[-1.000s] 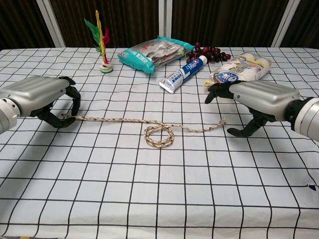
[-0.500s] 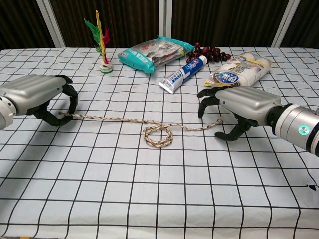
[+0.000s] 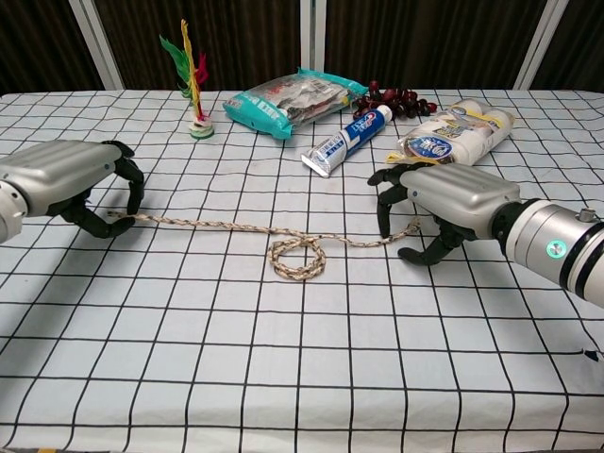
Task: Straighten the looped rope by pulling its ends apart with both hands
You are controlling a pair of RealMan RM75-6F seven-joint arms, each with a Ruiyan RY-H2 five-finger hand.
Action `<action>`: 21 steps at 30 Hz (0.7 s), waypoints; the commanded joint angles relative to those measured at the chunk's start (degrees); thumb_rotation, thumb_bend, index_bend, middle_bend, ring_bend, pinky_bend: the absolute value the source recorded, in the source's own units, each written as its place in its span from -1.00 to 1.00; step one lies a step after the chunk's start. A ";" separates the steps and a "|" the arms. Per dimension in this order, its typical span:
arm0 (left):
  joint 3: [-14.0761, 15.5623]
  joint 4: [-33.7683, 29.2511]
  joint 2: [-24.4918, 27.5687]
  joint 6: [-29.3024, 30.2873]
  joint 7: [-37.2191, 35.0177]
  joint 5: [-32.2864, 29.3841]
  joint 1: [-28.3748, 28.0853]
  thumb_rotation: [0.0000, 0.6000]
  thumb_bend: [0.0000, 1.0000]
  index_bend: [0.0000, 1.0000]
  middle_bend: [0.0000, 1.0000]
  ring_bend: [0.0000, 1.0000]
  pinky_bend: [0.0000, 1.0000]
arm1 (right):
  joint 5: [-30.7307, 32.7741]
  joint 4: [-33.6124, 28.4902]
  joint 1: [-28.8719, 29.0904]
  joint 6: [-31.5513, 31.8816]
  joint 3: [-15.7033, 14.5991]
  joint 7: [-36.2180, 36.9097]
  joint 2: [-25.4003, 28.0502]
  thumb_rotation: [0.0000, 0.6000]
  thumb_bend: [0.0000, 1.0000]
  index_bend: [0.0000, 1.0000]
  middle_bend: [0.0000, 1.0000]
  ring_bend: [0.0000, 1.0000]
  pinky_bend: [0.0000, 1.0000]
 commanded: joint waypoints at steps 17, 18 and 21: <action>-0.05 0.28 -0.04 -0.11 -0.33 0.05 0.05 1.00 -0.16 0.29 -0.34 -0.83 -0.65 | 1.90 1.02 0.71 -0.19 -0.16 -0.56 -0.81 1.00 -0.40 0.04 -0.82 -1.00 -1.00; -0.06 0.28 -0.03 -0.12 -0.35 0.05 0.05 1.00 -0.16 0.29 -0.34 -0.83 -0.65 | 1.90 1.07 0.71 -0.13 -0.19 -0.54 -0.85 1.00 -0.40 0.05 -0.82 -1.00 -1.00; -0.05 0.28 -0.02 -0.17 -0.37 0.03 0.05 1.00 -0.16 0.29 -0.34 -0.83 -0.65 | 1.93 1.27 0.72 0.04 -0.28 -0.44 -1.05 1.00 -0.40 0.07 -0.81 -1.00 -1.00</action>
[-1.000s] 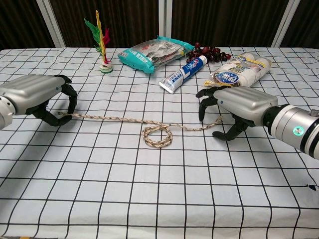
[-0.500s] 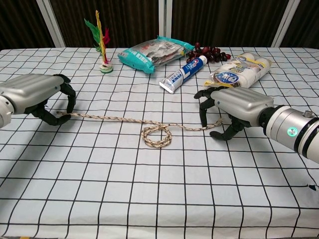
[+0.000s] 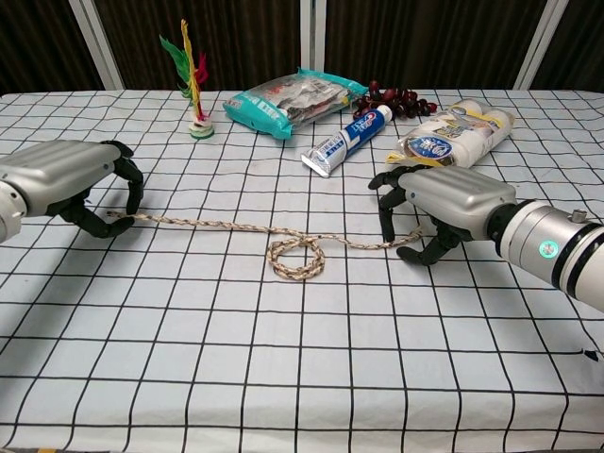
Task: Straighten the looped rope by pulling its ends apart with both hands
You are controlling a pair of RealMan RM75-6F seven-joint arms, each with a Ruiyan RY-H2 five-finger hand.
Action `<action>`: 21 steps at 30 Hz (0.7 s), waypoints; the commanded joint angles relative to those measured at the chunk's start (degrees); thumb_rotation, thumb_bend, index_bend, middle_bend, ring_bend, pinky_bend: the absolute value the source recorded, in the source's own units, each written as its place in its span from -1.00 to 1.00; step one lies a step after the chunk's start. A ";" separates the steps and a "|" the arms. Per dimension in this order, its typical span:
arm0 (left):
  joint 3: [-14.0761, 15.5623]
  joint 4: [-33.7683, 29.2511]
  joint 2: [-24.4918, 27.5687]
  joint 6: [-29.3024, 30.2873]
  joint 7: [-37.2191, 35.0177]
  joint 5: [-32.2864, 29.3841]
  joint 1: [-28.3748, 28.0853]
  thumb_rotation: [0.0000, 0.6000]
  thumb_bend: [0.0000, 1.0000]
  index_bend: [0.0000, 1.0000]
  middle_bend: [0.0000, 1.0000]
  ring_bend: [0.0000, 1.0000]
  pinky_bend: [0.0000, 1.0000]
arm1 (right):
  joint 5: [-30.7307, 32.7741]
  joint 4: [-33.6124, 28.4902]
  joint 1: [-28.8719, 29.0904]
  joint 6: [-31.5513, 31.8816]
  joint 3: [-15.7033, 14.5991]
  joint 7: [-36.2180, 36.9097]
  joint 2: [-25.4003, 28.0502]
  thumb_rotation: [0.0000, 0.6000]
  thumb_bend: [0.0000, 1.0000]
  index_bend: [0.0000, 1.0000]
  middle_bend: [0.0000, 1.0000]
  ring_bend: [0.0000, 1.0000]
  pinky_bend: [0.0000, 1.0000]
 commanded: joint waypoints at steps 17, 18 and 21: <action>0.09 -0.01 0.07 -0.08 -0.08 0.12 0.07 1.00 -0.16 0.29 -0.34 -0.83 -0.65 | 0.23 1.00 0.18 0.44 -0.24 0.20 -0.53 1.00 -0.40 0.14 -0.76 -1.00 -1.00; 0.07 0.00 0.06 -0.11 -0.05 0.08 0.05 1.00 -0.16 0.29 -0.34 -0.83 -0.65 | 0.28 0.98 0.18 0.41 -0.25 0.18 -0.51 1.00 -0.40 0.14 -0.76 -1.00 -1.00; 0.06 0.02 0.04 -0.19 0.06 -0.02 0.01 1.00 -0.16 0.29 -0.34 -0.83 -0.65 | 0.40 0.89 0.23 0.40 -0.25 0.14 -0.50 1.00 -0.40 0.14 -0.76 -1.00 -1.00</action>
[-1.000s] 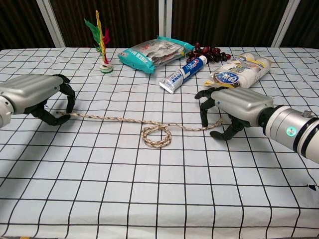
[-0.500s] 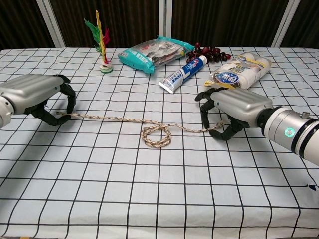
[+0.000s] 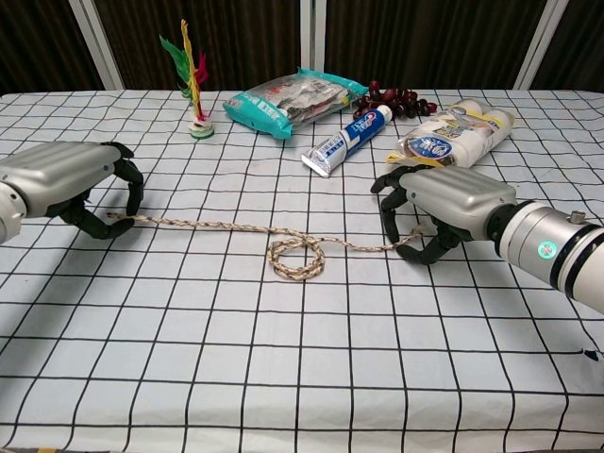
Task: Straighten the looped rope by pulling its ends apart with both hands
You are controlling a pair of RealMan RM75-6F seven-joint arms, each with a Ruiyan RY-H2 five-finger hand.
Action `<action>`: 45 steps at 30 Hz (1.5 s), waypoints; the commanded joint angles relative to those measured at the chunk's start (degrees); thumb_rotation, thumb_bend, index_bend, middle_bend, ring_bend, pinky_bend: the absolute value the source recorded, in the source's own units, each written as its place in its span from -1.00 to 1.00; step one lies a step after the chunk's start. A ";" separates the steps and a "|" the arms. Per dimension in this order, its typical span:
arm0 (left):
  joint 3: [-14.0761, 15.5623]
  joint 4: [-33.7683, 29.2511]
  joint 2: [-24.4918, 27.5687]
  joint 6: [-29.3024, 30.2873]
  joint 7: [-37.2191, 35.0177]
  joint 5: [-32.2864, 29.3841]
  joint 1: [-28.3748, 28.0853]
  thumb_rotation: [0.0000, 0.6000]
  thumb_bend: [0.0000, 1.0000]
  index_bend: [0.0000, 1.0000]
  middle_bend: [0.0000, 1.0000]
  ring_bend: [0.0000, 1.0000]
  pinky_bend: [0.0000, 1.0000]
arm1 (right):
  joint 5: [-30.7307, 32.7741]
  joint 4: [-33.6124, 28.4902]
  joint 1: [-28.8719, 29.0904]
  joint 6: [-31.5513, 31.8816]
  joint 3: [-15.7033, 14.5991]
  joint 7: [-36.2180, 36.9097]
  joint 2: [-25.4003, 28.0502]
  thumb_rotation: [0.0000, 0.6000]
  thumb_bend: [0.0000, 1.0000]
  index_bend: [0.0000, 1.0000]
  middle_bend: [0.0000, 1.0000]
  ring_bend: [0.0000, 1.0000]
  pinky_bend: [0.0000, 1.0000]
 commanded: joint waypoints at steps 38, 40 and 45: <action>-0.05 -0.22 0.15 -0.19 0.12 -0.34 -0.09 1.00 -0.16 0.29 -0.34 -0.83 -0.65 | 0.86 -1.43 0.68 -1.44 -0.42 1.07 1.60 1.00 -0.48 0.02 -0.77 -1.00 -1.00; -0.06 -0.25 0.19 -0.14 0.13 -0.35 -0.07 1.00 -0.16 0.29 -0.34 -0.83 -0.65 | 0.76 -1.51 0.69 -1.35 -0.41 1.24 1.66 1.00 -0.48 0.01 -0.77 -1.00 -1.00; -0.06 -0.33 0.24 0.01 0.05 -0.32 0.00 1.00 -0.16 0.29 -0.34 -0.83 -0.65 | 0.40 -1.50 0.60 -0.72 -0.29 1.64 1.63 1.00 -0.48 0.01 -0.76 -1.00 -1.00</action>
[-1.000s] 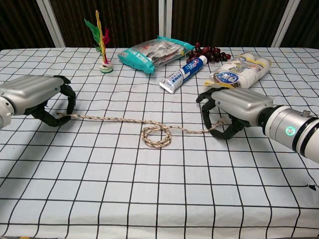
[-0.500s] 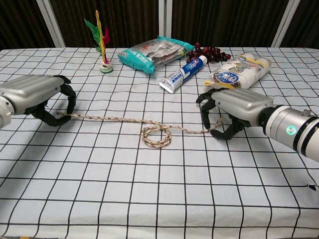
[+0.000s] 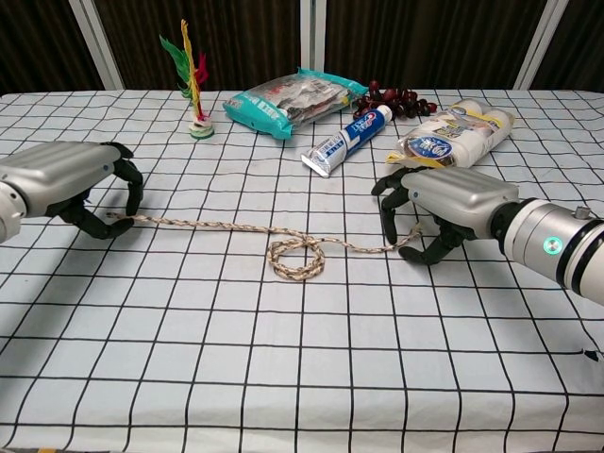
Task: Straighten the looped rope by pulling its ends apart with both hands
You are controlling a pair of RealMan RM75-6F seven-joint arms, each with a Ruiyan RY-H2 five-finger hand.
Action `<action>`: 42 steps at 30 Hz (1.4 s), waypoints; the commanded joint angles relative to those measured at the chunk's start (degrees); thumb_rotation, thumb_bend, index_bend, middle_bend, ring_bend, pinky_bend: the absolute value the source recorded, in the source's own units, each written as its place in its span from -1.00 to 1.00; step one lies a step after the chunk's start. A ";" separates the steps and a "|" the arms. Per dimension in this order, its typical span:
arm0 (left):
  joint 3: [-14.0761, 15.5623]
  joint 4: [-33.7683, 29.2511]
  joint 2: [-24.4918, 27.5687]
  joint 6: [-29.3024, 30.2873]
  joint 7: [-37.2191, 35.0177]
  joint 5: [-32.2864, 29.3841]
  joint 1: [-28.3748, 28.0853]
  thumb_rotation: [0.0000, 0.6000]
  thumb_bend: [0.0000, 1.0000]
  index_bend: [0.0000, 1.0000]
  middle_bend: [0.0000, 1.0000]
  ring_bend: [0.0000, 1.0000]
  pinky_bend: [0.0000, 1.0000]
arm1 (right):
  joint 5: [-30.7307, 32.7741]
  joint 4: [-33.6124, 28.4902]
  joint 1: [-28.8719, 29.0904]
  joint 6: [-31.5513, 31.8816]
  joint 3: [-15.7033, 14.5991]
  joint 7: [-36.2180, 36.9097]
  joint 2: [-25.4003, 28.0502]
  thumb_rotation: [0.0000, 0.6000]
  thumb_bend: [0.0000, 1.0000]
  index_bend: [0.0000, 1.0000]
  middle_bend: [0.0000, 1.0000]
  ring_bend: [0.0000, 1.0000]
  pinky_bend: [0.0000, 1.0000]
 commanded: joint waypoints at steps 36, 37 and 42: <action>0.12 0.10 0.20 -0.37 -0.77 -0.08 0.19 1.00 -0.16 0.29 -0.34 -0.83 -0.65 | -1.35 2.19 -0.04 0.82 0.09 2.03 -1.54 1.00 -0.40 0.15 -0.69 -1.00 -1.00; 0.13 0.09 0.23 -0.38 -0.80 -0.07 0.20 1.00 -0.16 0.29 -0.34 -0.83 -0.65 | -1.31 2.21 -0.02 0.79 0.13 2.02 -1.56 1.00 -0.39 0.15 -0.68 -1.00 -1.00; 0.10 -0.07 0.42 -0.47 -1.07 -0.12 0.25 1.00 -0.16 0.29 -0.34 -0.83 -0.65 | -1.32 2.24 -0.05 0.87 0.21 2.17 -1.57 1.00 -0.37 0.18 -0.67 -1.00 -1.00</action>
